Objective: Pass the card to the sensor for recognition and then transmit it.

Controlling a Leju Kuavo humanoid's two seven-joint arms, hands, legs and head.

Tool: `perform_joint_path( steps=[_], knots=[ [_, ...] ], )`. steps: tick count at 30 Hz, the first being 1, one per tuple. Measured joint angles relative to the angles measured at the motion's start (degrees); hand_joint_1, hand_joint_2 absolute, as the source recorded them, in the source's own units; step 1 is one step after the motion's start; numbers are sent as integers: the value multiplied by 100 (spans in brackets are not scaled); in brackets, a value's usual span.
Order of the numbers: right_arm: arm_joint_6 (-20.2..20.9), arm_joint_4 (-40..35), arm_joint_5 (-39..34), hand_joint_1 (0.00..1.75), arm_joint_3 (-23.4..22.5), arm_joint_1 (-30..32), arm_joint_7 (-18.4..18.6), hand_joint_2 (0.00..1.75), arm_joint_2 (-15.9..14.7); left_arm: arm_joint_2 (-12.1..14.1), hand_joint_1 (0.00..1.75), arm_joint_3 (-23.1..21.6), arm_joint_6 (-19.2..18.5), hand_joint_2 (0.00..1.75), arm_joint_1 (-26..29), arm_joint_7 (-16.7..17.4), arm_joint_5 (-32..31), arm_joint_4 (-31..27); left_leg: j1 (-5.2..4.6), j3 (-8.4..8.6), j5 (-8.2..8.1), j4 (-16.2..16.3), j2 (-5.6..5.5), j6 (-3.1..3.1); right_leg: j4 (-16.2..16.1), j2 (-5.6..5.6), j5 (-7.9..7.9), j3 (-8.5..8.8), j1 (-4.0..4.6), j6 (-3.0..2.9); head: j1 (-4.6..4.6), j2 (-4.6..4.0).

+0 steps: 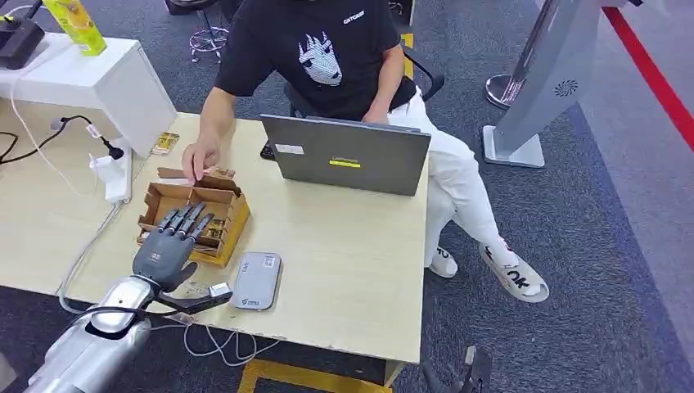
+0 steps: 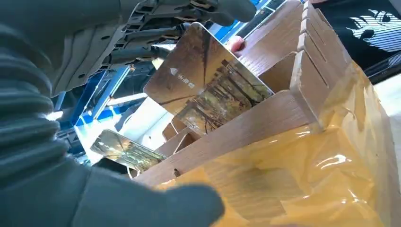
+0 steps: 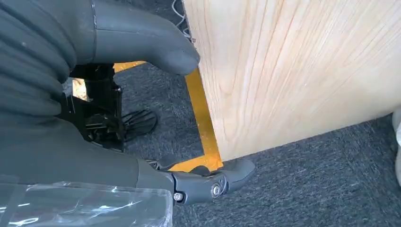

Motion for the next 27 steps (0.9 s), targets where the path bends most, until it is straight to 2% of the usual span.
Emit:
perform_joint_path(
  steps=[20,22,27],
  knots=[
    [0,0,-17,0,0,0,0,175,0,-11,175,-2,-13,175,-27,-85,87,0,1,0,0,0,2,0,0,3,0,-1,1,-1,-2,0],
    [0,0,-17,0,0,0,0,175,0,-11,175,-2,125,175,-20,-164,184,0,1,0,0,0,2,0,0,3,0,-2,1,-1,-2,0],
    [0,0,-15,0,4,-1,0,175,0,-59,175,39,946,175,88,-326,406,-301,1,-1,0,0,-1,0,0,2,0,-2,1,-1,-2,0]
  ],
)
